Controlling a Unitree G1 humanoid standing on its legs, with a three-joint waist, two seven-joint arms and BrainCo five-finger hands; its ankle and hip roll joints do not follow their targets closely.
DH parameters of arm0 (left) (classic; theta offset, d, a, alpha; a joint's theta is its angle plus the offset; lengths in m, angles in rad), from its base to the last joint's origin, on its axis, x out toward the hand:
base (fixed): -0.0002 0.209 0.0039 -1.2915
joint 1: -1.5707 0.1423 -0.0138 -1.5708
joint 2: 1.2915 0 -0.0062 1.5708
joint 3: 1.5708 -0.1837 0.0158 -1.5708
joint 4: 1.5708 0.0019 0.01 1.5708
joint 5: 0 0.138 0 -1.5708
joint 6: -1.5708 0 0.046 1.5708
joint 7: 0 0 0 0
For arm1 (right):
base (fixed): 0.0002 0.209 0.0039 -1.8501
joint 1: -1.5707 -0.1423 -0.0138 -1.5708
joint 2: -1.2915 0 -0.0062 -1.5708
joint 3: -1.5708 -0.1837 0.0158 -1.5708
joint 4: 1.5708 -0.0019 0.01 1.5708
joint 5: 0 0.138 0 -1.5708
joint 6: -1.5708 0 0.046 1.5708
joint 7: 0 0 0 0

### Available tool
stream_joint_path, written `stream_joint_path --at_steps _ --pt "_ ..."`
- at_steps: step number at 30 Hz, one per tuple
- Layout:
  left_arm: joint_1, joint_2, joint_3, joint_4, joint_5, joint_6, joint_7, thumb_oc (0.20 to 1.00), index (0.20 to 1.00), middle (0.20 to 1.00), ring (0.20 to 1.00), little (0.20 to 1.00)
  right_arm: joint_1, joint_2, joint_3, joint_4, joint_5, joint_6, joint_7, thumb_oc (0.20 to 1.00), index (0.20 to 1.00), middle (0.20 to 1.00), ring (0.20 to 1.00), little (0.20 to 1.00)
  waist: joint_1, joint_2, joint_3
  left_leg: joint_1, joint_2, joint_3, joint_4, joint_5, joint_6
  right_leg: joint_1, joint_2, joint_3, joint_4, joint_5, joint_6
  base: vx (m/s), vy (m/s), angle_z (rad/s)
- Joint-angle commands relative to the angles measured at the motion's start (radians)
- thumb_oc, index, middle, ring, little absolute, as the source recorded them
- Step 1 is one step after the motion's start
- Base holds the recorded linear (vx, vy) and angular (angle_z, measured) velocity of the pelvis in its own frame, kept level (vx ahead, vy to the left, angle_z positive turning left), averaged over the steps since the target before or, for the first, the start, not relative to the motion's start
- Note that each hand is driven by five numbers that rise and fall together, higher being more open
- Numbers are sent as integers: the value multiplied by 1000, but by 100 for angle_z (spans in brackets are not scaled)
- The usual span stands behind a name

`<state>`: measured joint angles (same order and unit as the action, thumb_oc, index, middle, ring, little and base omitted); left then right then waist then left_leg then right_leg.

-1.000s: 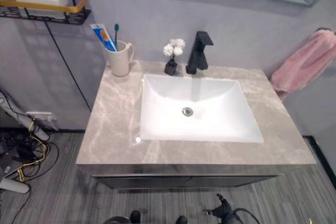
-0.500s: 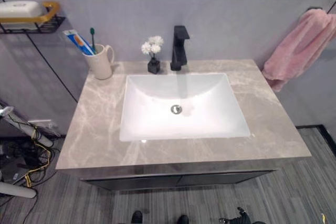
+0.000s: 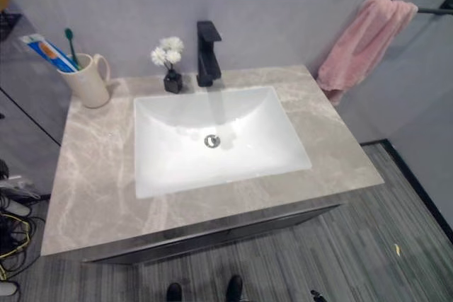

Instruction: Put brush and paste in cup on sink, flatten towel.

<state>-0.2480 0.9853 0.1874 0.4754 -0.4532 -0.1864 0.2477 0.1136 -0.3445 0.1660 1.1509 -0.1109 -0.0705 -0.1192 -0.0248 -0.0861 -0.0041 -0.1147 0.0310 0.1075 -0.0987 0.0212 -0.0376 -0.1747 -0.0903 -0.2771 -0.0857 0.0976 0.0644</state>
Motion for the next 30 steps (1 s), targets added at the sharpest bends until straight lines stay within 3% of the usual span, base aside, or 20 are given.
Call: stream_joint_path --at_steps 1,10,14,24,30 --pt "-144 112 -14 91 -24 -17 46 200 200 200 200 200 -30 -40 30 -34 16 0 -8 1000 1000 1000 1000 1000 -24 19 25 -40 3 -41 11 -47 22 53 -47 -5 -2 3 127 39 79 -16" --pt "-496 167 -258 337 -46 5 61 200 200 200 200 200 -41 -55 69 -77 40 -7 -4 1000 1000 1000 1000 1000 -61 -4 63 -108 2 -40 11 -28 20 -17 -48 9 -2 30 134 -2 36 -5" --pt "-592 171 -316 475 -70 15 54 200 200 200 200 200 -49 -49 94 -87 48 -15 0 1000 1000 1000 1000 1000 -70 -15 75 -131 8 -22 11 -22 17 -54 -46 29 -2 40 138 -4 26 -14" --pt "-679 153 -366 575 -63 28 54 200 200 200 200 200 -58 -52 113 -140 76 -34 -1 1000 1000 1000 1000 1000 -90 -54 89 -145 24 12 11 -18 14 -94 -34 62 -2 44 135 6 -4 -16" --pt "-735 139 -404 605 -38 28 51 200 200 200 200 200 -51 -42 133 -142 73 -44 10 1000 1000 1000 1000 1000 -101 -63 91 -152 30 28 11 -17 11 -110 -31 73 -2 41 132 -5 -11 -5"
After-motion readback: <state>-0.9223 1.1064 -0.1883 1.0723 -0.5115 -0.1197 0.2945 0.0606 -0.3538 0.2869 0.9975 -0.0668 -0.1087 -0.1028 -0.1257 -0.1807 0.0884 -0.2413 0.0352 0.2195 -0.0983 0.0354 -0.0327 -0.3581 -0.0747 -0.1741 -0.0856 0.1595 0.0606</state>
